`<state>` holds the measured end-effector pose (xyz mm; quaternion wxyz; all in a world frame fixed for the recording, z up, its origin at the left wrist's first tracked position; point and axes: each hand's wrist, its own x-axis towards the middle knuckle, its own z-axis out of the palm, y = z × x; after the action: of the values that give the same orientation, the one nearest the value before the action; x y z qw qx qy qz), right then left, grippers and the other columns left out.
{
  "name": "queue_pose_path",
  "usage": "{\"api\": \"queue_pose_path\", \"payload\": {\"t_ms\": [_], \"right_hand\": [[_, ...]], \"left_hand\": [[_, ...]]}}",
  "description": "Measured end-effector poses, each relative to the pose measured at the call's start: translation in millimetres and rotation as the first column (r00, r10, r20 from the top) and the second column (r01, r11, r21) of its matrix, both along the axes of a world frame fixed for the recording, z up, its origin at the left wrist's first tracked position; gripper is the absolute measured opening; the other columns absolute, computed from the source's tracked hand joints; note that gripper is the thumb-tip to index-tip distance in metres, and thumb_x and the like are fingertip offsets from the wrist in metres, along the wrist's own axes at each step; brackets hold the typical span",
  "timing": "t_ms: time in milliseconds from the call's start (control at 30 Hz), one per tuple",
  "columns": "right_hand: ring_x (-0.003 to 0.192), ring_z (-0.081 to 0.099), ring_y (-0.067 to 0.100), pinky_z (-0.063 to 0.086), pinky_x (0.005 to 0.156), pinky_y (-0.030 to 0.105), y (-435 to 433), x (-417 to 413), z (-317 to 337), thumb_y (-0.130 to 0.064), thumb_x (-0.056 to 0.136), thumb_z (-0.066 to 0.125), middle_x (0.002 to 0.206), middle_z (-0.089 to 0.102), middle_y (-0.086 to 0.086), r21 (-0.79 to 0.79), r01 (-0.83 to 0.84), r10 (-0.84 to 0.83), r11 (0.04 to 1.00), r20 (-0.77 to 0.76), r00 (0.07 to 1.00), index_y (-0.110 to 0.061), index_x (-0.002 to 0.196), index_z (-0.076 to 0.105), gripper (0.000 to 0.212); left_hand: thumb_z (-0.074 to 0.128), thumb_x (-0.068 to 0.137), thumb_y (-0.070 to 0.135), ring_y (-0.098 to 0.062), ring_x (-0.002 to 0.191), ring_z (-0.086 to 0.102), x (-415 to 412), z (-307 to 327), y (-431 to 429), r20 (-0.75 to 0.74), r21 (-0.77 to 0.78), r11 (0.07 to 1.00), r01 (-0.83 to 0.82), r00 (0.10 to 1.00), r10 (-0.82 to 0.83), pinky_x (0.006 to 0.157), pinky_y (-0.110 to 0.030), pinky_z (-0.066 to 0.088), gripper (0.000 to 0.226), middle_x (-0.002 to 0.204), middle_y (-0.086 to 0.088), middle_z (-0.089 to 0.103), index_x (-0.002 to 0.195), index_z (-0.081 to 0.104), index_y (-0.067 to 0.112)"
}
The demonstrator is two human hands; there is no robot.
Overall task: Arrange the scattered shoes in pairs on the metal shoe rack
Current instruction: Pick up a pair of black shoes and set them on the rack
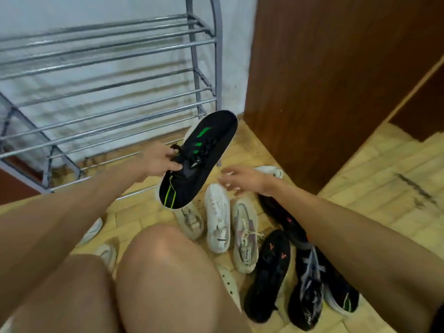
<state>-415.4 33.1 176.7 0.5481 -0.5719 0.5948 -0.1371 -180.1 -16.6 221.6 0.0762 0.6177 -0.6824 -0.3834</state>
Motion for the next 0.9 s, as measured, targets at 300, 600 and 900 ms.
{"api": "queue_pose_path", "payload": {"t_ms": [300,600,900], "right_hand": [[0.077,0.067,0.015,0.060,0.059,0.027,58,-104,29,-0.012,0.098,0.050,0.109,0.065,0.007,-0.004,0.520,-0.501,0.854,0.264,0.824,-0.008,0.135,0.048,0.038],[0.085,0.066,0.026,0.059,0.070,0.033,144,-155,-50,-0.014,0.100,0.045,0.107,0.065,0.014,0.149,0.587,-0.606,0.795,0.195,0.771,-0.010,0.135,0.047,0.035],[0.089,0.060,0.024,0.049,0.073,0.033,197,-166,-139,-0.025,0.096,0.054,0.101,0.063,0.008,0.246,0.725,-0.731,0.643,-0.087,0.677,-0.006,0.135,0.047,0.044]], "left_hand": [[0.057,0.087,0.016,-0.024,0.073,0.056,-178,17,78,-0.090,-0.127,0.989,0.075,0.992,-0.086,0.053,-0.030,0.035,0.010,0.075,-0.006,0.058,0.079,0.058,0.009],[0.067,0.077,0.006,-0.027,0.096,0.064,-210,-85,145,-0.127,0.328,0.941,0.085,0.991,-0.046,0.076,-0.034,0.052,0.037,0.101,-0.007,0.068,0.113,0.058,0.010],[0.069,0.078,-0.007,-0.033,0.087,0.068,-182,-128,164,-0.131,0.581,0.811,-0.074,0.974,0.184,0.078,-0.045,0.058,0.018,0.092,-0.018,0.071,0.090,0.067,0.006]]}}
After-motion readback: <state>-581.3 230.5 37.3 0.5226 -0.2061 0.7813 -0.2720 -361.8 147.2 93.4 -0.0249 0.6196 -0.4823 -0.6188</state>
